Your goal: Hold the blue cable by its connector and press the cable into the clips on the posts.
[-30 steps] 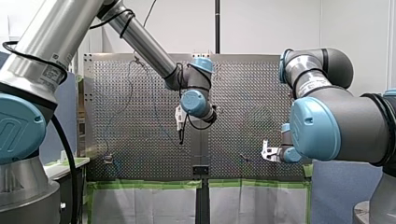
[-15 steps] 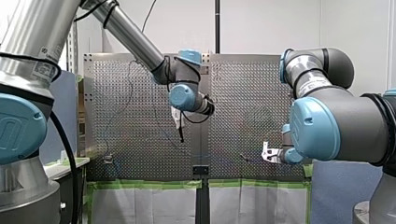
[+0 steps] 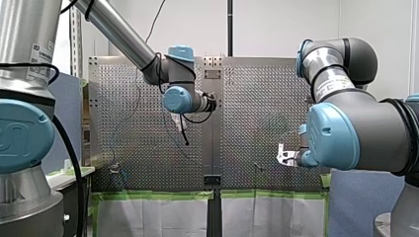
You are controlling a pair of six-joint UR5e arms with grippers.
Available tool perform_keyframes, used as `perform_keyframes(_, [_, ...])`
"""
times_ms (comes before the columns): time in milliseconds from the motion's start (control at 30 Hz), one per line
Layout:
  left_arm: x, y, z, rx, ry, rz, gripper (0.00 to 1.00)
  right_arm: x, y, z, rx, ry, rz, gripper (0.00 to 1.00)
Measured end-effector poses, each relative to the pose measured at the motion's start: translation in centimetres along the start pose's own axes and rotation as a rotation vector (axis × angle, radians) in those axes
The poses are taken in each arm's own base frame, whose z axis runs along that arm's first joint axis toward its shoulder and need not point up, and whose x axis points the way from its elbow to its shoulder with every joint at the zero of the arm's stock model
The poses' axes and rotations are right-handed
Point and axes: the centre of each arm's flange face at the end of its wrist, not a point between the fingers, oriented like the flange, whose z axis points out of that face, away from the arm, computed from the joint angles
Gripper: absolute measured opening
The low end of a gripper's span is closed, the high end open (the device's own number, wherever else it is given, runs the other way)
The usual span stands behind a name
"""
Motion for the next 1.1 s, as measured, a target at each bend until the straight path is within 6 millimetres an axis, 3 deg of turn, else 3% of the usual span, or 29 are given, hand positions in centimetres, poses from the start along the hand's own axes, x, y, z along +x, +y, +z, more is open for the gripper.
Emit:
perform_keyframes(433, [6.4,5.0,-2.6,-0.043,0.081,0.045,1.00,6.6,-1.2,-1.1,0.002,0.079,-0.026,0.00])
perform_keyframes(800, [11.3,9.7,-6.4,-0.102,0.167,0.153,1.00,7.0,-1.9,-1.1,0.006,0.085,-0.068,0.00])
perform_keyframes(1100, [11.8,10.3,-7.9,-0.108,0.203,0.198,1.00,6.9,-2.7,-1.1,0.018,0.082,-0.076,0.00])
